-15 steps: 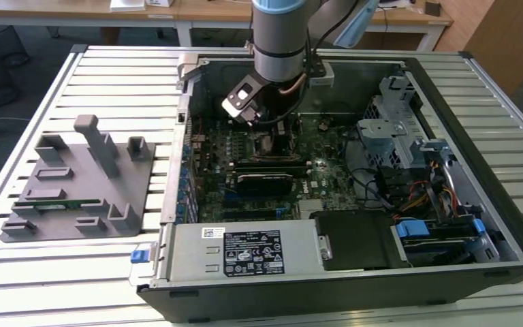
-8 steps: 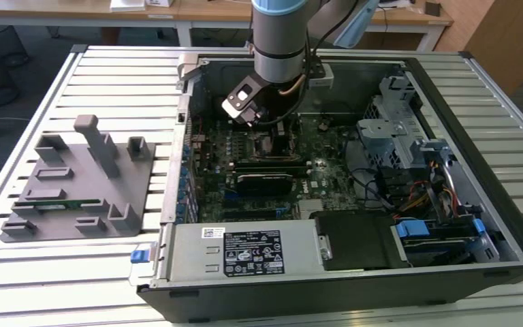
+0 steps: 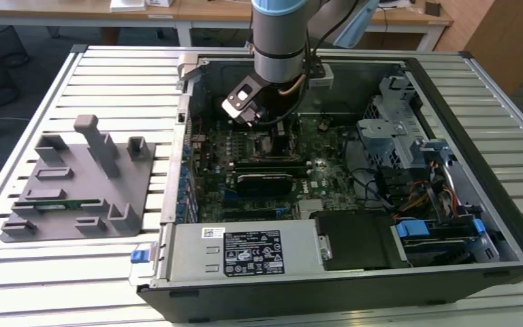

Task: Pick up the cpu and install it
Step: 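Place the cpu into insertion slot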

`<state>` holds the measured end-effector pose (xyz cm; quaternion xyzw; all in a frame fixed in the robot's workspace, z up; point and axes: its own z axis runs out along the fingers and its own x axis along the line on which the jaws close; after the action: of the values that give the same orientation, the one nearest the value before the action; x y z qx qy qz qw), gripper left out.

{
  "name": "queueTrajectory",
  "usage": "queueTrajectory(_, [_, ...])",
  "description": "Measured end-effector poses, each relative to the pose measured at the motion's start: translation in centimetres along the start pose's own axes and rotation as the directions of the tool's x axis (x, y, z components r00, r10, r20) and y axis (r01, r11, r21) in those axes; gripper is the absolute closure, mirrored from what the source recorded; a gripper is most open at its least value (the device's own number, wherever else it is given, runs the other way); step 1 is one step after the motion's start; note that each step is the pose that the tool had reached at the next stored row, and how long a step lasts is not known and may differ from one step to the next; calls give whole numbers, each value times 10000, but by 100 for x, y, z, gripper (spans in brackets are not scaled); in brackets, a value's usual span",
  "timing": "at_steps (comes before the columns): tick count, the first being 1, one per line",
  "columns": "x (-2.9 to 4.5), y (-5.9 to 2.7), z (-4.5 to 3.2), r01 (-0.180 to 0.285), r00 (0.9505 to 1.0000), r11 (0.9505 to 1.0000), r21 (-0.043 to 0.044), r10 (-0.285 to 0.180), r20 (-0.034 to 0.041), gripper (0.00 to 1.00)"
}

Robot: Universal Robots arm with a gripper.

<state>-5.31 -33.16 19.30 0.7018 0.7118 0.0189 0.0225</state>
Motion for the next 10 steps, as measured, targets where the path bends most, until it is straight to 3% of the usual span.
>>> queueTrajectory(10, [-2, -15, 1, -136, 9999, 9999, 10, 136, -13, 46])
